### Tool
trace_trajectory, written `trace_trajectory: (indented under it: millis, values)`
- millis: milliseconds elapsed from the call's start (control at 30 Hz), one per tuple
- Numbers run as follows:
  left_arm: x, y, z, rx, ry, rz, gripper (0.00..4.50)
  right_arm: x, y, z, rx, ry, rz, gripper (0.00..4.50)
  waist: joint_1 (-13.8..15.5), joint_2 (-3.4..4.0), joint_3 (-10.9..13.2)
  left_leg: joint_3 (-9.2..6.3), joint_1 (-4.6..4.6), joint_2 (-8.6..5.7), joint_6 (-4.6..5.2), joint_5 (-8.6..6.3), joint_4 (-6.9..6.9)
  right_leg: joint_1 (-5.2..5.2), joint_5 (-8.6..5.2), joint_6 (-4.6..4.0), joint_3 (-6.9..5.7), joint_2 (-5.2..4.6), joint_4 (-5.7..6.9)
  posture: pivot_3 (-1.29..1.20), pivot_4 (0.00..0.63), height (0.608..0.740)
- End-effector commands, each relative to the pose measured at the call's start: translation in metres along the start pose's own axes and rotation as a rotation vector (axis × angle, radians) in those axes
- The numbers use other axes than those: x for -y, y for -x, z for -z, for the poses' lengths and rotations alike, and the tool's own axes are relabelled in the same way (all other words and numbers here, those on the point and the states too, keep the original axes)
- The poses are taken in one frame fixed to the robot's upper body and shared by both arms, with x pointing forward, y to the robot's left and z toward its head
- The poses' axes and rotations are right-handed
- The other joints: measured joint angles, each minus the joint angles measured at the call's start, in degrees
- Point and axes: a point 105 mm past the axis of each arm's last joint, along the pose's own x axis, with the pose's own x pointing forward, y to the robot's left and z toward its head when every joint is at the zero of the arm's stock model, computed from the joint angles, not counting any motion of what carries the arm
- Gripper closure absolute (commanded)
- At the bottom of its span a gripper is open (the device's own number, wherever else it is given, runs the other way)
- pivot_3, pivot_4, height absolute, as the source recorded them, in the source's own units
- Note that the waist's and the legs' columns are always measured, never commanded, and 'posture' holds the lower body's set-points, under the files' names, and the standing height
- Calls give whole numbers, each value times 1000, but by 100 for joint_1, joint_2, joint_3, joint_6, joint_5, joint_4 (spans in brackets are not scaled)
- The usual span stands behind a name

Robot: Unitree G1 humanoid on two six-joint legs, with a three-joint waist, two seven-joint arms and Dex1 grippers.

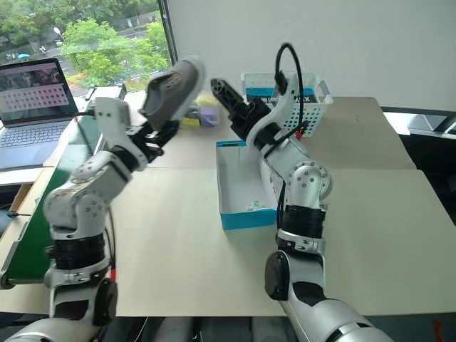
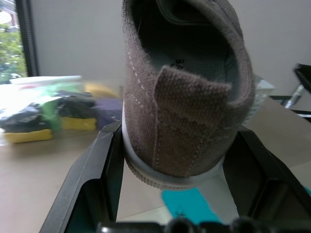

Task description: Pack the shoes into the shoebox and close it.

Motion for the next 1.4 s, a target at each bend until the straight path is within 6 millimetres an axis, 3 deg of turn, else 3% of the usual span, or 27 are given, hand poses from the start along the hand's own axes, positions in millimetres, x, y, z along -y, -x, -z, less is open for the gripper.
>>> trace_trajectory:
  millis: [33,233,333,567,667,733,900,1033,1133,1200,1300,1400]
  values:
    - [40,-1,-15,54,20,95,2059,-10,-5,-11,59,-31,-5,0,-6,0,0,1,0,1,1,0,0,0,0,0,0,1,-1,0,150,740]
    - [49,0,-5,27,54,105,2059,-9,-6,-11,64,-18,18,0,-6,5,3,5,0,0,1,0,-2,0,0,0,3,2,-8,0,150,740]
    - [49,0,-3,18,58,106,2059,-5,-5,-11,68,-17,28,738,3,5,3,5,1,-1,1,0,-1,0,0,0,3,2,-19,0,150,740]
    - [35,7,8,-36,67,57,2059,-9,-5,-12,74,-15,9,3116,0,6,3,4,0,-1,1,0,-2,0,0,0,3,3,-19,0,150,740]
    - [38,10,7,-35,79,85,814,-10,-5,-12,72,-13,5,4030,11,6,4,4,0,0,1,0,-2,0,0,0,3,3,-20,0,150,740]
    - [40,10,7,-38,84,94,36,-10,-6,-11,68,-11,1,4160,18,6,4,4,0,-2,1,0,-1,1,0,0,2,3,-22,0,150,740]
    - [42,10,11,-62,81,107,0,-11,-7,-11,62,-5,-4,4256,21,6,4,4,0,-1,1,0,-1,1,0,0,3,3,-26,0,150,740]
    - [29,16,9,-80,74,79,0,-6,-5,-14,55,62,17,4266,8,7,4,4,0,-1,1,0,-1,0,0,0,3,3,-25,0,150,740]
    - [15,29,6,-112,56,83,0,19,4,-30,-13,423,151,4268,11,8,5,4,0,-2,1,0,-1,0,-1,0,3,3,-28,0,150,740]
    - [17,44,9,-177,56,167,0,34,11,-43,-77,654,201,4273,25,8,6,4,1,-4,1,0,-1,1,-1,1,3,3,-34,0,150,740]
    - [19,70,22,-312,-32,273,0,38,12,-58,-133,760,187,4273,-1,8,8,5,0,-4,1,0,-3,2,-2,2,2,3,-47,0,150,740]
    - [7,85,25,-378,-81,284,0,56,19,-51,-393,959,227,4273,-75,33,30,12,1,-2,1,0,-9,1,-1,1,11,4,-54,0,150,740]
